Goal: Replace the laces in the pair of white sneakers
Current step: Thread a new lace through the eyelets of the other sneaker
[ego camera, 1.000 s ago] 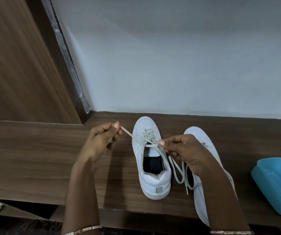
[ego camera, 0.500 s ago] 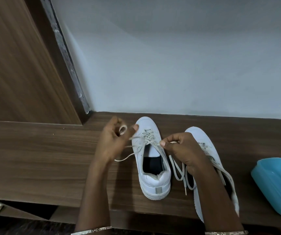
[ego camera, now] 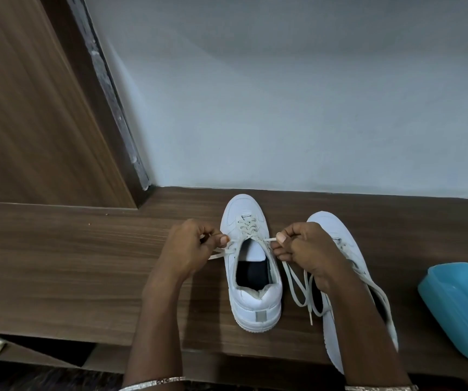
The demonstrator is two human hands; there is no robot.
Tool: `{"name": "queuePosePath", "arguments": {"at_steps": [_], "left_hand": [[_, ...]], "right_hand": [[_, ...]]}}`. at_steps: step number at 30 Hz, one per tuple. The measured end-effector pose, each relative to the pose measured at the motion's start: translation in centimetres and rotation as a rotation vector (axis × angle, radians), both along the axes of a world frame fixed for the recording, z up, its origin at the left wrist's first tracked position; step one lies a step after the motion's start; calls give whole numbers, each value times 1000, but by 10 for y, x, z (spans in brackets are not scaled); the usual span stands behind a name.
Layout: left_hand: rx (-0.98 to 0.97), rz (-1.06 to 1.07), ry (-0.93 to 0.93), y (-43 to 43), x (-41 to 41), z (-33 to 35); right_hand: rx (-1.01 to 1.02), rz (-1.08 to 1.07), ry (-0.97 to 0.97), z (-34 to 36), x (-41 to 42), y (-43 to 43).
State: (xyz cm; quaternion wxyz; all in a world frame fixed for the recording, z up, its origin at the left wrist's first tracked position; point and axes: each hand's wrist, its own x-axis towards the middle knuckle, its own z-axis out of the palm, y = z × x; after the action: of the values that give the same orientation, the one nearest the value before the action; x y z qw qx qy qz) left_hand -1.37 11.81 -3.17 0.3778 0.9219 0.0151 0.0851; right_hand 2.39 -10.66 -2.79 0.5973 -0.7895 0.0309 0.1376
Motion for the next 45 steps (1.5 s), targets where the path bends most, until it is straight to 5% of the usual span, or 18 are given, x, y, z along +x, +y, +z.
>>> {"name": "queuePosePath", "arguments": {"at_steps": [7,11,18,27,32,39,45], "left_hand": [[-71,-34,10,1,-2,2],[-348,-87,97,1,-2,3],[-510,-158,193,5,-8,11],[-38,90,-3,-2,-8,27],[-604,-98,-43,-15,-11,46],[-969,-44,-8,-35,-1,44],[-1071,-97,68,-35,-2,45]], "right_hand": [[44,-3,19,3,-1,-3],[67,12,37,7,-2,-3],[-50,140,58,18,-5,-16],[423,93,-79,25,-6,-1],[775,87,-114,35,-5,2],[893,84,-78,39,-10,9],[898,72,-121,41,-9,1]]}}
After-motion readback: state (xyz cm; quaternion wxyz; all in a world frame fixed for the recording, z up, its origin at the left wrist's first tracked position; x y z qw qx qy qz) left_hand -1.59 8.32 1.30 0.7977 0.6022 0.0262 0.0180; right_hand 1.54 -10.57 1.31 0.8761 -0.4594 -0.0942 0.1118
